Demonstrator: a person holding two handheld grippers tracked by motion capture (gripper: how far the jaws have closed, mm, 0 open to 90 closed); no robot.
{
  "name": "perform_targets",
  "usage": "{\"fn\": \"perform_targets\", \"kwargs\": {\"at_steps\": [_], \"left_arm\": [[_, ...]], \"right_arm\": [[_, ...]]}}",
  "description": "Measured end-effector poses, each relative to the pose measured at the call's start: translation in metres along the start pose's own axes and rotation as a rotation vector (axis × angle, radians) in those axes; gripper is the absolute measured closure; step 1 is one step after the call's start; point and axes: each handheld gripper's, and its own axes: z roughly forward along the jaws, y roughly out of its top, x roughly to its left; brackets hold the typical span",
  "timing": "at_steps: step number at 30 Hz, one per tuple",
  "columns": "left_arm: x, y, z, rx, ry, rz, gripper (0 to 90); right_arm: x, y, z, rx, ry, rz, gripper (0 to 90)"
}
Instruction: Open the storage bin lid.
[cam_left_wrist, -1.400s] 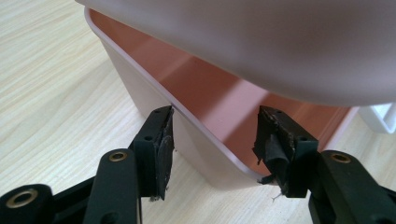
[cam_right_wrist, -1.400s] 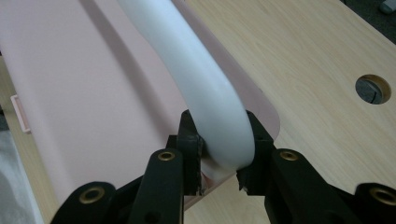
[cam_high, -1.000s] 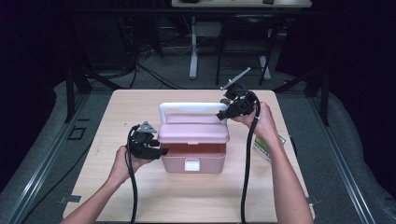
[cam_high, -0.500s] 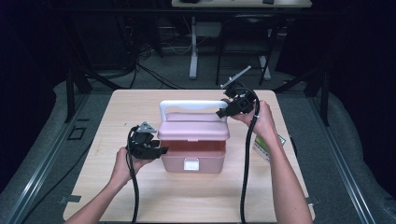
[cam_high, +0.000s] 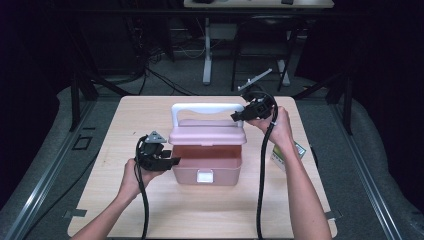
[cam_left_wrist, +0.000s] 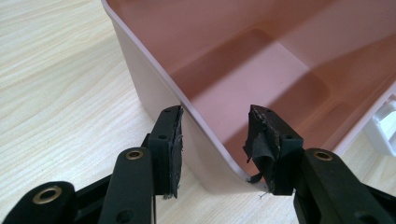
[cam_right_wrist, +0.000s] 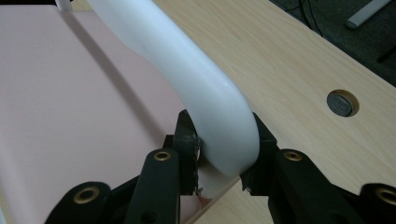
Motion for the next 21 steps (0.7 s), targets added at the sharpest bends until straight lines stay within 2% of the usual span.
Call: {"fn": "perform_targets", "kwargs": {"at_steps": [6, 11, 17, 21], "left_arm": [[0.000, -0.001, 0.000, -0.009, 0.005, -0.004, 55.7], [0.000, -0.002, 0.000, -0.011, 0.002, -0.006, 55.8], [0.000, -0.001, 0.000, -0.013, 0.002, -0.011, 55.8], [-0.001, 0.000, 0.000, 0.002, 0.008, 0.005, 55.8]], "right_arm": [[-0.006, 0.004, 0.001, -0.016, 0.000, 0.011, 70.6], [-0.007, 0.007, 0.001, -0.012, -0.003, 0.007, 70.2], [-0.011, 0.013, 0.002, -0.011, -0.007, 0.027, 69.5], [-0.016, 0.018, 0.004, -0.011, -0.011, 0.045, 68.9]]}}
